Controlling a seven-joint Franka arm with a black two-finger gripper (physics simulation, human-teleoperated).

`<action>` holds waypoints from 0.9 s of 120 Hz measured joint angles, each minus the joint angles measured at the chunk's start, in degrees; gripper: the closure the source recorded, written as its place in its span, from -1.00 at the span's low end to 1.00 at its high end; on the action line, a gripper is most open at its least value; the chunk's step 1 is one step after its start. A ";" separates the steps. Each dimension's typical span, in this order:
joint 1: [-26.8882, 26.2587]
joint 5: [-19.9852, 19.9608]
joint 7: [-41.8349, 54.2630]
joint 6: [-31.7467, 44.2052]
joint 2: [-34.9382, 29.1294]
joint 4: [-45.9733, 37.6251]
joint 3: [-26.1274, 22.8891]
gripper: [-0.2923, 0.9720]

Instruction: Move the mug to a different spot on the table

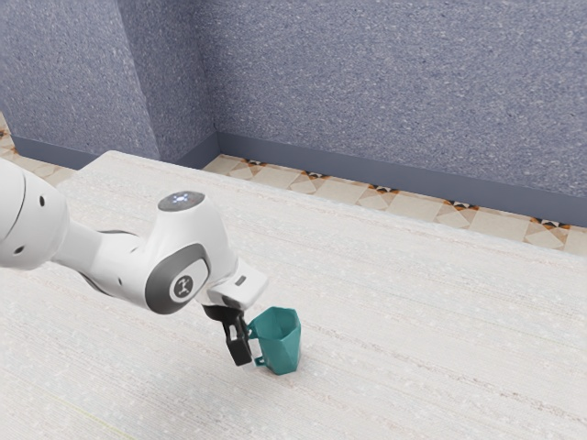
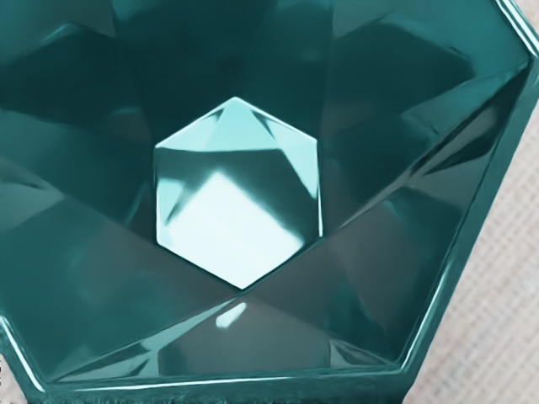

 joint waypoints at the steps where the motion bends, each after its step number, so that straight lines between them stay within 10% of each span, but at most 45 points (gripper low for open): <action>1: 0.01 0.00 0.01 0.01 0.00 0.00 0.00 -0.39; 41: -0.04 -0.01 0.18 0.18 0.00 0.01 0.01 0.33; 108: -0.31 0.31 -0.66 0.61 -1.62 -0.06 0.38 0.52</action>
